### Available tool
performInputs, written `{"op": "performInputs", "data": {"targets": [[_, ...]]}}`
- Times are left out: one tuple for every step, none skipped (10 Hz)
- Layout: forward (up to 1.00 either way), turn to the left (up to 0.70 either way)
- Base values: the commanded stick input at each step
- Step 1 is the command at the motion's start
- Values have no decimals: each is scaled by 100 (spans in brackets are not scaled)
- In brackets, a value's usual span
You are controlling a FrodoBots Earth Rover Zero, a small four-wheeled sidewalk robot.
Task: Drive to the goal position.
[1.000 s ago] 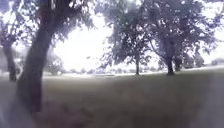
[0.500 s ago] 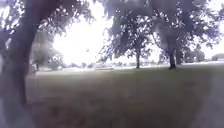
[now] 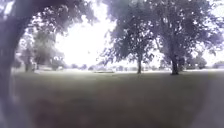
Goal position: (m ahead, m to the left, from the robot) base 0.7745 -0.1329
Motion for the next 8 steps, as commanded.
{"op": "performInputs", "data": {"targets": [[70, 0], [70, 4], [70, 9], [70, 14], [70, 11], [70, 1], [70, 0], [70, 0]]}}
